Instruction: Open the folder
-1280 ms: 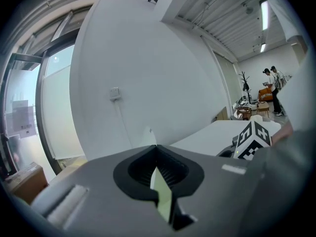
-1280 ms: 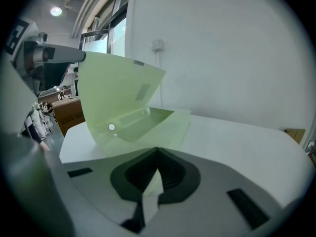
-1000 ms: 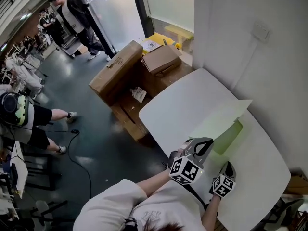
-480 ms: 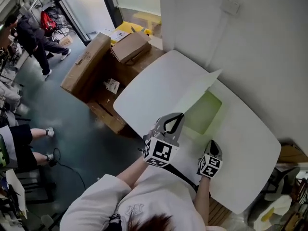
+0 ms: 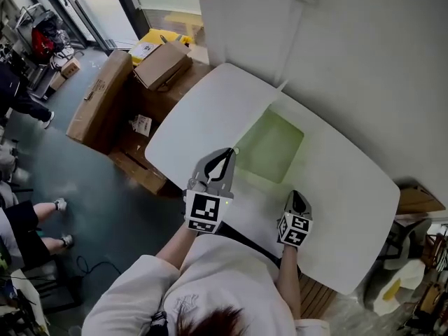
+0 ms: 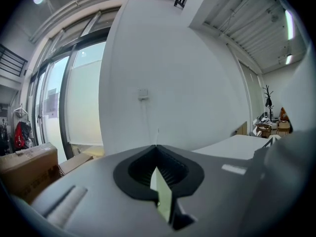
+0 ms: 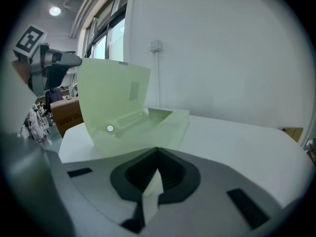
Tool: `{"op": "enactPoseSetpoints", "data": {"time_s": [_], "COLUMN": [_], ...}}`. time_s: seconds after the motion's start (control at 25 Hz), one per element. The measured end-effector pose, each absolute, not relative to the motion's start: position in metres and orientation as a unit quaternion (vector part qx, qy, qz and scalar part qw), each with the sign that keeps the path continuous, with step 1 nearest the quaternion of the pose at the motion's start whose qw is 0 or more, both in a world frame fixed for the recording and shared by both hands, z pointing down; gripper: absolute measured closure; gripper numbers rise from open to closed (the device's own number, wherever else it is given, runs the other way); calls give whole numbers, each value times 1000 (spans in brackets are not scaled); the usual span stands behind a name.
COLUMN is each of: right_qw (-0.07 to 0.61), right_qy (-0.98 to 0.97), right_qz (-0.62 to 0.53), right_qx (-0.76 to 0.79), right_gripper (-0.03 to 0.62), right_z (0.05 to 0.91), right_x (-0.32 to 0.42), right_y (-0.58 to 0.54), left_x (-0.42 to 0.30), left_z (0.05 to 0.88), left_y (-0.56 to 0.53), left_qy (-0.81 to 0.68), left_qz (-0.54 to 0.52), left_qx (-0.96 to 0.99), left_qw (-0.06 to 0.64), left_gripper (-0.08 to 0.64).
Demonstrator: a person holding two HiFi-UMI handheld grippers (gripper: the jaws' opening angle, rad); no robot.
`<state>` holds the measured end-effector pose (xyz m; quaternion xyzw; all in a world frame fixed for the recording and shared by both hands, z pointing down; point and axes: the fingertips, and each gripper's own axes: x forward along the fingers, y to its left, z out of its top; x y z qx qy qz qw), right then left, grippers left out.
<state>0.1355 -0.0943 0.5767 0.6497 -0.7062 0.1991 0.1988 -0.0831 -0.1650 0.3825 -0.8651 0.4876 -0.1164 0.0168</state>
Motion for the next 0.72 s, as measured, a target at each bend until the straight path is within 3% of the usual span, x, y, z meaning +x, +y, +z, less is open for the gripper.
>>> {"op": "enactPoseSetpoints", "data": {"time_s": [0.72], "right_qw": [204], "right_qy": [-710], "right_qz": [197], "right_qx": [645], "right_gripper": [586], "right_z": [578], "right_x": [134], "right_y": [-95], "left_x": [-136], "left_z": [386], "left_y": [-189], "left_qy": [549], "left_qz": [-74], "left_qx": [-831], "left_qw": [-52], "left_gripper": [551]}}
